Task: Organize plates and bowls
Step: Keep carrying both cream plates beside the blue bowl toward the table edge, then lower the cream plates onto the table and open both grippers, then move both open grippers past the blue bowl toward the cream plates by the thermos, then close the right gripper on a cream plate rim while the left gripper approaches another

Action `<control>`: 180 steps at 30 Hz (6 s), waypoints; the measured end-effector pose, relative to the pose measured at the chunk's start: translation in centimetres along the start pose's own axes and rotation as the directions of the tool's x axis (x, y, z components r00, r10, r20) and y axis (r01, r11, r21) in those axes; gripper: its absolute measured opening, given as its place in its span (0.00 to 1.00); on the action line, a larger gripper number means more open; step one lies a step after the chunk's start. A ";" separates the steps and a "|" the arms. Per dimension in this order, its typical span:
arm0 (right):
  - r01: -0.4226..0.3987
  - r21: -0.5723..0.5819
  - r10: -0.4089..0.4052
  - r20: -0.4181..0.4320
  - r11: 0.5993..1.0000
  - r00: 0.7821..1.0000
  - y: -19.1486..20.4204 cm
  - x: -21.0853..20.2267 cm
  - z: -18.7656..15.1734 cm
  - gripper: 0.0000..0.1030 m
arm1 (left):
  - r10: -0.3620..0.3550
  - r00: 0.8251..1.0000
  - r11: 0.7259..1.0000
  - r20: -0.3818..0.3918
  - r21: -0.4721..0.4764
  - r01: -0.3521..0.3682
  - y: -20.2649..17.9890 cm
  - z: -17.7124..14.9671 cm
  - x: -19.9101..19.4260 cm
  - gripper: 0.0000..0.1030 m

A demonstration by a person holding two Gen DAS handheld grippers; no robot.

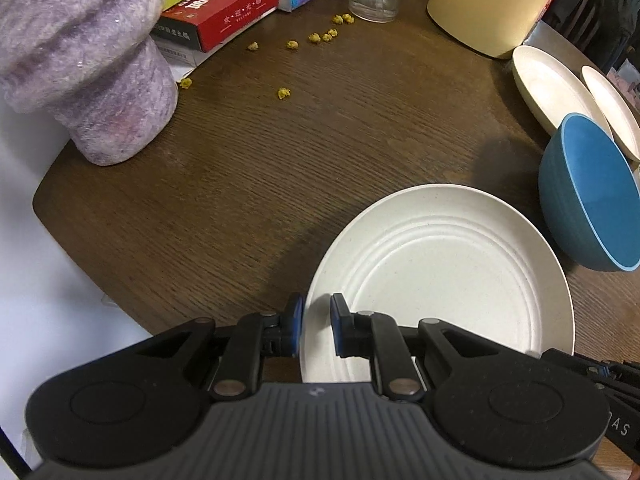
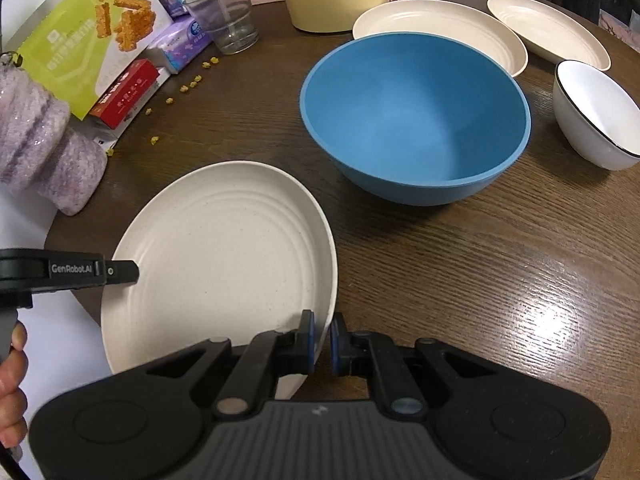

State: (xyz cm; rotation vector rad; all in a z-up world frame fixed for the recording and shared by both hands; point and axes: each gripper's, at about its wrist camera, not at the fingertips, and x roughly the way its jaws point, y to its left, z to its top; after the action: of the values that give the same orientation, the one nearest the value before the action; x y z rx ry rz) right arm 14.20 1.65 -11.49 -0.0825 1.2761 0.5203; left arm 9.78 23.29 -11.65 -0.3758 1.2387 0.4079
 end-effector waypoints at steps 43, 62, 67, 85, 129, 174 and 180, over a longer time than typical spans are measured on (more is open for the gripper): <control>0.004 0.004 -0.004 0.028 1.000 1.000 -1.5 0.1 0.2 0.46 | 0.008 0.998 0.998 0.058 0.055 -0.011 -1.6 0.0 -1.2 0.69; 0.058 0.042 -0.062 0.086 0.997 0.994 -3.6 -5.6 -4.1 1.00 | -0.091 0.984 0.994 0.154 0.073 0.080 -0.9 -6.8 -6.4 1.00; 0.089 0.042 -0.093 0.093 0.995 0.991 -3.5 -7.1 -5.3 1.00 | -0.114 0.982 0.990 0.149 0.100 0.100 -1.6 -8.1 -7.3 1.00; 0.209 0.114 -0.223 0.129 0.971 0.966 -5.2 -11.6 -7.0 1.00 | -0.231 0.960 0.960 0.157 0.199 0.199 -4.3 -7.8 -9.1 1.00; 0.159 0.157 -0.187 0.186 0.975 0.965 -14.6 -16.8 13.7 1.00 | -0.156 0.949 0.980 0.273 0.165 0.114 -16.1 8.1 -13.1 1.00; 0.132 0.185 -0.139 0.020 0.974 0.990 -21.6 -1.8 25.9 0.71 | 0.057 0.995 0.991 0.078 0.119 -0.066 -24.3 20.7 1.1 0.99; 0.116 0.180 -0.117 -0.006 0.977 0.993 -21.9 0.2 26.4 0.56 | 0.068 0.996 0.992 0.058 0.105 -0.074 -24.2 21.5 3.0 0.98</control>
State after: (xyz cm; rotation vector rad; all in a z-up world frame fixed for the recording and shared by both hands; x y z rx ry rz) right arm 46.77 -8.66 -8.52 -0.0041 1.2997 0.3025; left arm 40.30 13.09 -7.11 -0.2284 1.2174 0.4085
